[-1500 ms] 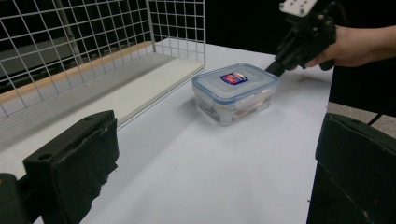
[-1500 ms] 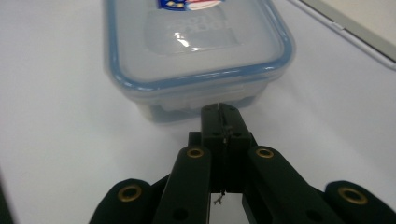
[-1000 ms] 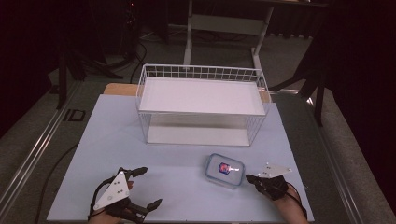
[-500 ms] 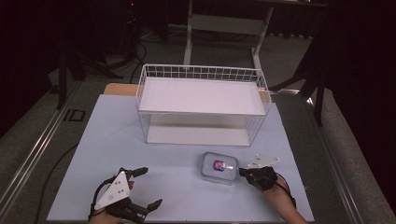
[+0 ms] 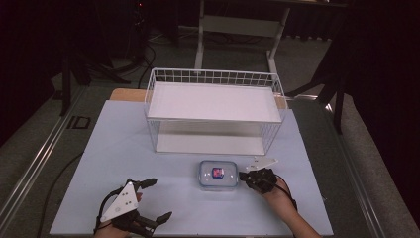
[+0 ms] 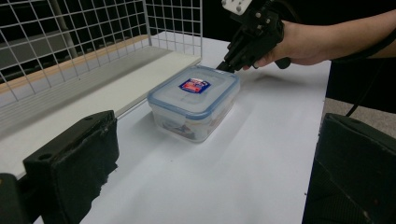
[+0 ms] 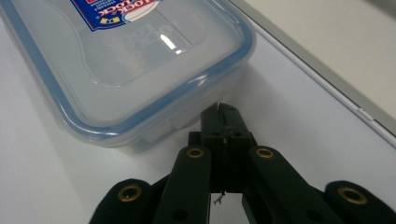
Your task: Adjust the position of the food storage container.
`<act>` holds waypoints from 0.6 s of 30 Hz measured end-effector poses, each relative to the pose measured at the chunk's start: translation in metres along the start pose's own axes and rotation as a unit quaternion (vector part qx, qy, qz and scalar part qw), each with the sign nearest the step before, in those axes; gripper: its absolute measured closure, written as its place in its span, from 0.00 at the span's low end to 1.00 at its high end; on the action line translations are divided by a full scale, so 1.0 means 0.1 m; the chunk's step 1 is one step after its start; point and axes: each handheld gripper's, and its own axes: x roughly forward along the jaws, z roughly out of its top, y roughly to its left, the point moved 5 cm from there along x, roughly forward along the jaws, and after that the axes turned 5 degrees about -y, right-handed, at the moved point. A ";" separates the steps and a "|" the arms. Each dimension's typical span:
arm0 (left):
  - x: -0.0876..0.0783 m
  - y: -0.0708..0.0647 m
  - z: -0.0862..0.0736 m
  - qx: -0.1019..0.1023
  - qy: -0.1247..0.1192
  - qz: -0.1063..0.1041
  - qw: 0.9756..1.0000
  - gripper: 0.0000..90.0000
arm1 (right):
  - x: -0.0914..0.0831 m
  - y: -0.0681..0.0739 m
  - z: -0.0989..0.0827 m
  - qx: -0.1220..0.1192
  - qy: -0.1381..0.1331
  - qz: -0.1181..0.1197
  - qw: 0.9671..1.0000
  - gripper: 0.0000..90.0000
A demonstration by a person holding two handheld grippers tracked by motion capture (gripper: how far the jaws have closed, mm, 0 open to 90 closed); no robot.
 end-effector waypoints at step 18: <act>0.02 -0.01 -0.01 -0.005 0.003 -0.007 1.000 0.01 | 0.10 0.15 0.09 -0.009 0.000 0.010 1.000 1.00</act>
